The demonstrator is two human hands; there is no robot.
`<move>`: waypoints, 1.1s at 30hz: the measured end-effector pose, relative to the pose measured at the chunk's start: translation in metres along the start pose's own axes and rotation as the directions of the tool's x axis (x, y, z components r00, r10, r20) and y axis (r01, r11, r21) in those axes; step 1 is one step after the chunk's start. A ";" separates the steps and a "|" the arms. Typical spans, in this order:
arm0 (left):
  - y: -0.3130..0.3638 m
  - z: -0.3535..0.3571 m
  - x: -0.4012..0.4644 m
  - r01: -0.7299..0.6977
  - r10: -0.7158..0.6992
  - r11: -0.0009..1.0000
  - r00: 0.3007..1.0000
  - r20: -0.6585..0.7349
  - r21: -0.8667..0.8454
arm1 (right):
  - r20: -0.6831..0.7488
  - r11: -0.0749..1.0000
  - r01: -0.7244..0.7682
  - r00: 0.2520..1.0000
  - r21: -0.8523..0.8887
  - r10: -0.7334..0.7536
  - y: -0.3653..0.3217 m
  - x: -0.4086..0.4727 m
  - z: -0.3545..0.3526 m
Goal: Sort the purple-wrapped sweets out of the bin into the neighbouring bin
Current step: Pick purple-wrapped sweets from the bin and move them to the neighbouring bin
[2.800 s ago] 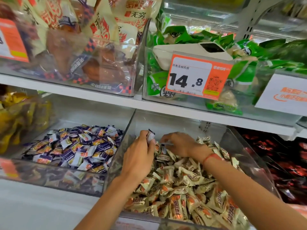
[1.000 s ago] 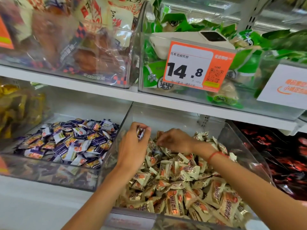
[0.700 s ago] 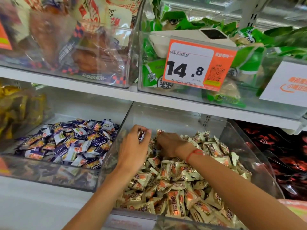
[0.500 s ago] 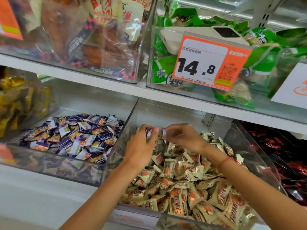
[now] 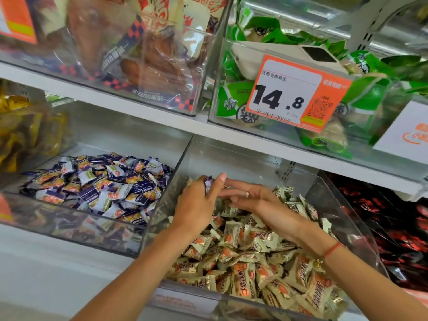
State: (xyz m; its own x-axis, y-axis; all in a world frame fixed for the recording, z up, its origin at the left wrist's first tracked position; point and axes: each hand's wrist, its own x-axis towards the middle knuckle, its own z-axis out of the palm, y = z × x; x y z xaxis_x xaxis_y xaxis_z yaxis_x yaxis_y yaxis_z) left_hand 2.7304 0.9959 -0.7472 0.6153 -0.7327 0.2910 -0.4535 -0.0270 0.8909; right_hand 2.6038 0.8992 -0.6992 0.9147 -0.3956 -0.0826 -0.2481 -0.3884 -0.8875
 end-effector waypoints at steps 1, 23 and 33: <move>0.000 -0.001 0.000 -0.007 0.007 1.000 1.000 0.003 0.003 | 0.031 1.000 0.002 1.000 0.004 -0.002 0.001 0.000 -0.003; 0.002 -0.005 -0.007 -0.179 0.175 0.719 0.982 0.074 0.672 | 0.215 0.158 0.193 0.967 -0.968 0.136 0.026 -0.060 -0.034; 0.006 -0.007 -0.009 -0.187 0.162 0.762 0.982 0.097 0.620 | 0.073 0.562 -0.063 0.974 -0.825 0.216 0.021 -0.048 -0.037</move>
State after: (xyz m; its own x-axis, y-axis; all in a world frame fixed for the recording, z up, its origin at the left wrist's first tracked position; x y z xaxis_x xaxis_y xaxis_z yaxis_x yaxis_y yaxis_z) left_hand 2.7263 1.0074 -0.7422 0.4681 -0.7899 0.3962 -0.8605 -0.3053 0.4079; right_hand 2.5426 0.8789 -0.6969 0.8602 -0.4085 -0.3053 -0.4601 -0.8798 -0.1191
